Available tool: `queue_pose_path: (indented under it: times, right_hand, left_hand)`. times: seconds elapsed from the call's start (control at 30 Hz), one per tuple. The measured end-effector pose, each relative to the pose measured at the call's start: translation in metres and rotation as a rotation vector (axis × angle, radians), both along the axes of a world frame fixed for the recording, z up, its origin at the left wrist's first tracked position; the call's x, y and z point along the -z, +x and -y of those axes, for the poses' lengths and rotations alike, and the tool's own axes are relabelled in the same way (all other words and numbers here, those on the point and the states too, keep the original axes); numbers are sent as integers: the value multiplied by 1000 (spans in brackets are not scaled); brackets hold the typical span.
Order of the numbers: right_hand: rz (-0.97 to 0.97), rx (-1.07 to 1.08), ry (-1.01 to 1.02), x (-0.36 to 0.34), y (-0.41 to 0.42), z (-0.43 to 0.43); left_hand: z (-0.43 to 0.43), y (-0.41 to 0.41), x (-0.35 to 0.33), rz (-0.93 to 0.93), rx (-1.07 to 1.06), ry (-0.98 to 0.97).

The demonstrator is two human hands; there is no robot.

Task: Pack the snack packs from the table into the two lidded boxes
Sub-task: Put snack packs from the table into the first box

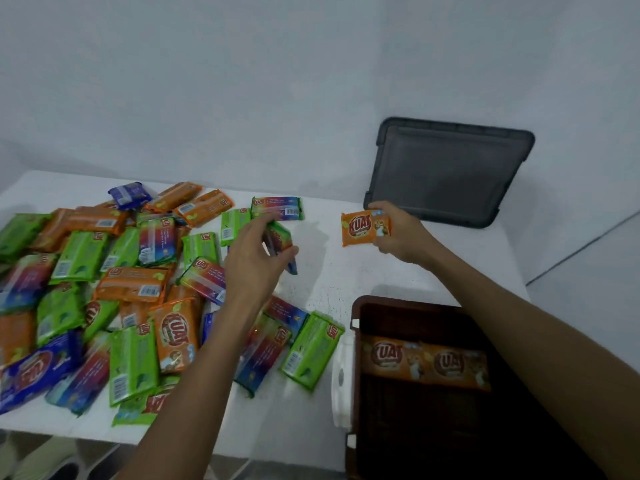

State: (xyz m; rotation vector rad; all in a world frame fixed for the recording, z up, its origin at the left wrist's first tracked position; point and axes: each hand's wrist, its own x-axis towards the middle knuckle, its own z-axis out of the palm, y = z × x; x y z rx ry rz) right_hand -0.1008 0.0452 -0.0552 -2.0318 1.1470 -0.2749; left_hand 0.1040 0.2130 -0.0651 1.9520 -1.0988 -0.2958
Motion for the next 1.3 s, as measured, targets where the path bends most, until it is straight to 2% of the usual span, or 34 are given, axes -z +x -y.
queue_pose_path:
  times: [0.13,0.33,0.47,0.73,0.93,1.07,1.3]
  right_hand:
    - [97,43,-80,-31,-48,-30]
    - [260,128,-130,-66,-122,-90]
    - [280,94,-51,-72,-158,-124]
    - [328,41,271,-34,-180,-150]
    - [229,36,355,12,-157,-149]
    - [86,55,298,39,-138,-151]
    - [-337,-213,-182,47,-127,-154]
  left_hand:
    - [-9,-23,-23,-95,47,-74]
    - [-26,-57,-46,-358,243,-237]
    - [-35,-75,-43,-508,351,-257]
    - [-45,-99,-8,-734,354,-169]
    - [-49,-102,1,-743,333,-151]
    - [-49,-102,1,-718,334,-128]
    - [-50,-102,0,-668,347,-110]
